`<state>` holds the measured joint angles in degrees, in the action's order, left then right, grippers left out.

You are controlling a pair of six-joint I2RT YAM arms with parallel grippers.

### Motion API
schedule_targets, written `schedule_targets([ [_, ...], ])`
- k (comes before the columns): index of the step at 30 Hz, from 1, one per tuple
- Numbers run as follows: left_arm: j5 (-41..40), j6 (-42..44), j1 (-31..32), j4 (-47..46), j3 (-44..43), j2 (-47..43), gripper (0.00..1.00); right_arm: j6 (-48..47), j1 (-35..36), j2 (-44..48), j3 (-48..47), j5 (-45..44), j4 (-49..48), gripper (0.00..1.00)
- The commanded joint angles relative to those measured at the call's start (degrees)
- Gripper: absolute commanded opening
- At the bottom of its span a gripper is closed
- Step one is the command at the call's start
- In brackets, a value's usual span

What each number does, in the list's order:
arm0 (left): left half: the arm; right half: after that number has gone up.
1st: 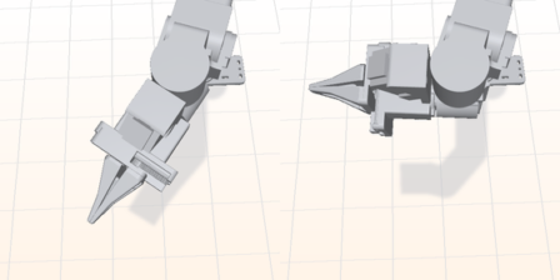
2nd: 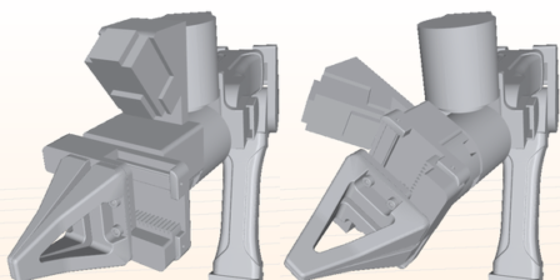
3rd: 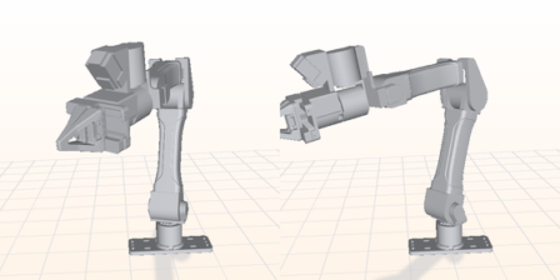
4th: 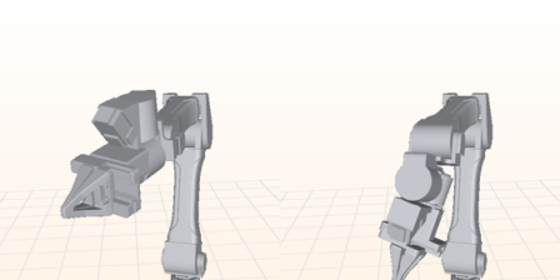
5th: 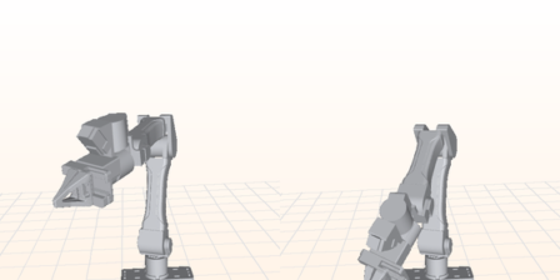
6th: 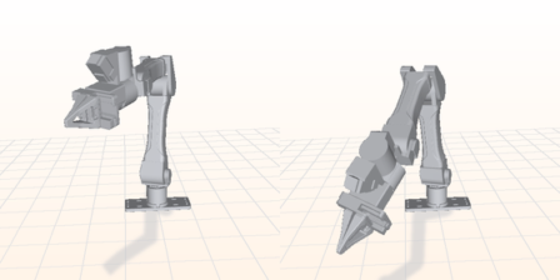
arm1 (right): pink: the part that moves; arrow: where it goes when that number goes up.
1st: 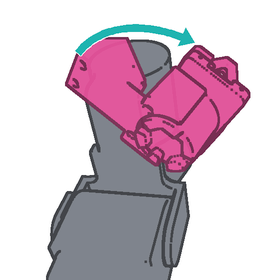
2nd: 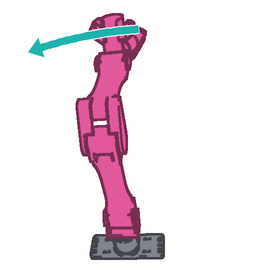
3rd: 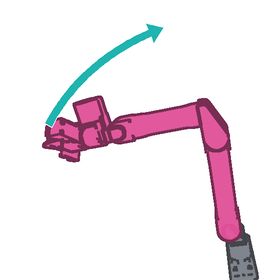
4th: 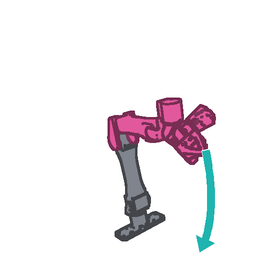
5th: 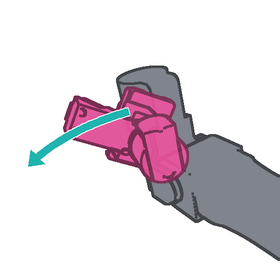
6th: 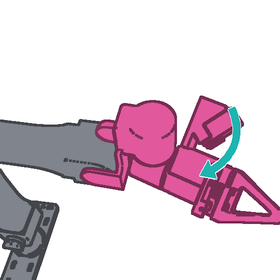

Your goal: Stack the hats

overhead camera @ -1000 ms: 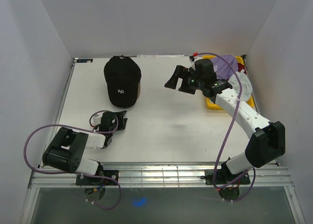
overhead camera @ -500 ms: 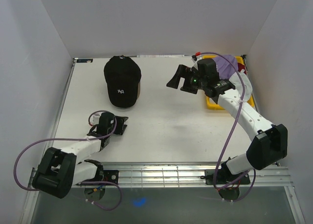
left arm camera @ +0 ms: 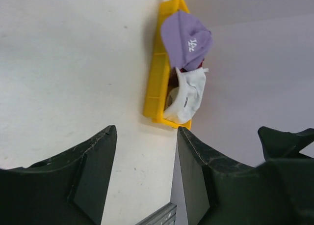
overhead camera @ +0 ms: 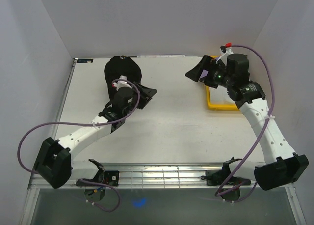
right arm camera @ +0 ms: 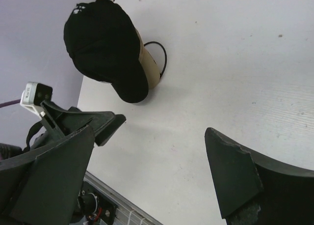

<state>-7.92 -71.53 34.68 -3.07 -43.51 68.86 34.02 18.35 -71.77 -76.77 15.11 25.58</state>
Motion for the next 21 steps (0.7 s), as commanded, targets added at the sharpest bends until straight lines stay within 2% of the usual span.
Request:
schedule_targets([
  [1,5.51,6.92,1.53,-7.28,-6.22,8.19,0.64,-1.24,-1.91,4.44,-4.7,-0.52,2.97,0.98],
  [2,7.38,9.36,1.8,-8.26,-11.81,14.66,0.64,-1.41,-2.26,5.14,-5.75,-1.13,3.68,0.98],
  [4,14.12,12.62,2.15,-9.14,-18.95,21.81,0.64,-1.5,-3.84,7.34,-6.72,-2.98,5.52,0.98],
  [5,15.82,13.68,2.59,-9.49,-25.34,25.24,0.65,-1.24,-4.19,8.3,-7.16,-3.42,5.62,0.98],
  [6,17.92,15.26,2.59,-11.32,-28.27,31.45,0.65,-0.8,-4.89,10.14,-7.42,-3.86,5.7,0.98],
  [8,21.79,15.98,2.85,-12.57,-33.81,37.11,0.65,1.03,-4.99,11.73,-8.74,-2.56,5.18,0.98],
  [12,28.92,17.03,3.73,-15.73,-51.53,52.82,0.65,2.63,-4.9,12.44,-9.01,0.44,4.12,0.98],
  [15,30.95,17.65,5.22,-15.65,-61.22,60.48,0.65,2.02,-4.99,12.79,-7.7,0.97,4.3,0.98],
  [21,30.86,16.77,7.33,-15.21,-69.6,68.68,0.65,1.31,-4.99,12.79,-6.9,1.93,4.56,0.98],
])
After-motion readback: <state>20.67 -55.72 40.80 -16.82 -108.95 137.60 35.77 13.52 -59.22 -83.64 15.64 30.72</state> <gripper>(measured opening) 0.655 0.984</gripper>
